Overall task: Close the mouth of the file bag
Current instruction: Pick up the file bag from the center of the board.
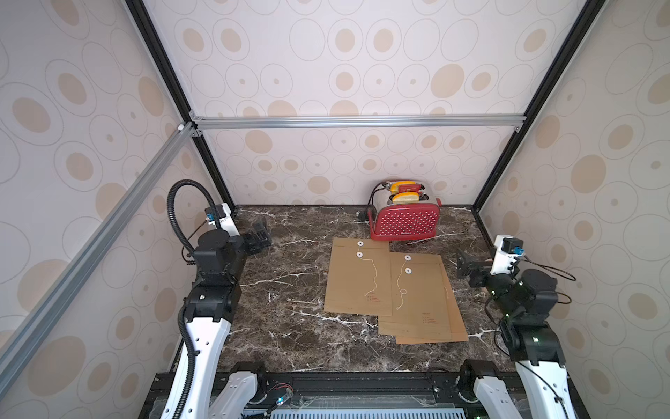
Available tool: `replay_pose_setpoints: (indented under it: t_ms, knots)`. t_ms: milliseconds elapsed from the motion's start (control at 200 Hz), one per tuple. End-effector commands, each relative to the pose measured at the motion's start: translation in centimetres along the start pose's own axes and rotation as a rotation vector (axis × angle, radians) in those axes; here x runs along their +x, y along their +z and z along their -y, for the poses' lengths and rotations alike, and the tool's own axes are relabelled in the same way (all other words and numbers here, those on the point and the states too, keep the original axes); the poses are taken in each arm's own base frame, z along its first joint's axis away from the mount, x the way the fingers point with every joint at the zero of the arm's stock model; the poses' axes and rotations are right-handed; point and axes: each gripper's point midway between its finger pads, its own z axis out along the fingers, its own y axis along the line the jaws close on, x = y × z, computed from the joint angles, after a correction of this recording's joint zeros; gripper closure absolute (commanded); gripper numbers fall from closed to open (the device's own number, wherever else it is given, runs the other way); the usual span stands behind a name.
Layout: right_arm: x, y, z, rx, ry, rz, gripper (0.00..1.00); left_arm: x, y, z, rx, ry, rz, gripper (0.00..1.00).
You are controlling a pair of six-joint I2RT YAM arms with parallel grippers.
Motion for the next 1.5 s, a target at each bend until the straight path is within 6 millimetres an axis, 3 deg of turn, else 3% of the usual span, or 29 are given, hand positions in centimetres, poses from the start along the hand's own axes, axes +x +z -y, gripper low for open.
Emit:
replay_pose_setpoints:
  t_ms: [0, 75, 135, 321, 386, 566, 661, 756, 891, 982, 1147, 1222, 1492]
  knots:
    - [0.4, -2.3, -2.5, -0.116, 0.138, -0.024, 0.0, 4.9, 0.1, 1.2, 0.073, -0.084, -0.247, 0.01]
    - [0.4, -3.5, -4.2, -0.207, 0.152, -0.025, 0.0, 4.7, 0.7, 4.1, 0.24, -0.119, -0.285, 0.01]
    - [0.5, -3.8, -4.5, -0.222, 0.183, -0.018, 0.0, 4.7, 1.2, 6.3, 0.374, -0.158, -0.316, 0.01]
    - [2.1, -3.0, -5.1, -0.276, 0.223, -0.06, 0.0, 6.6, 3.3, 9.3, 0.593, -0.35, -0.437, 0.01]
    - [2.8, -2.6, -5.2, -0.282, 0.217, -0.108, 0.0, 6.9, 3.6, 10.1, 0.681, -0.345, -0.427, 0.01]
    - [5.9, -1.3, -5.7, -0.323, 0.247, -0.288, 0.0, 7.2, 2.6, 8.6, 0.621, -0.352, -0.309, 0.01]
    - [7.4, -0.7, -5.9, -0.341, 0.281, -0.343, 0.0, 9.2, 2.3, 7.7, 0.562, -0.309, -0.393, 0.01]
    - [8.4, -0.2, -5.7, -0.328, 0.307, -0.375, 0.01, 11.4, 3.3, 6.9, 0.518, -0.352, -0.476, 0.01]
    - [9.1, 0.2, -6.4, -0.355, 0.348, -0.401, 0.04, 11.8, 3.7, 7.8, 0.58, -0.402, -0.516, 0.01]
    - [10.5, 0.7, -6.2, -0.322, 0.334, -0.462, 0.04, 13.6, 4.0, 7.4, 0.52, -0.398, -0.579, 0.01]
    - [13.2, 2.2, -7.7, -0.374, 0.372, -0.551, 0.09, 18.5, 3.3, 9.5, 0.492, -0.334, -0.674, 0.02]
    - [14.6, 2.9, -8.4, -0.376, 0.354, -0.583, 0.1, 20.4, 3.6, 8.7, 0.451, -0.361, -0.689, 0.07]
    - [18.8, 6.2, -10.5, -0.369, 0.322, -0.682, 0.15, 23.5, 4.3, 6.4, 0.363, -0.344, -0.677, 0.04]
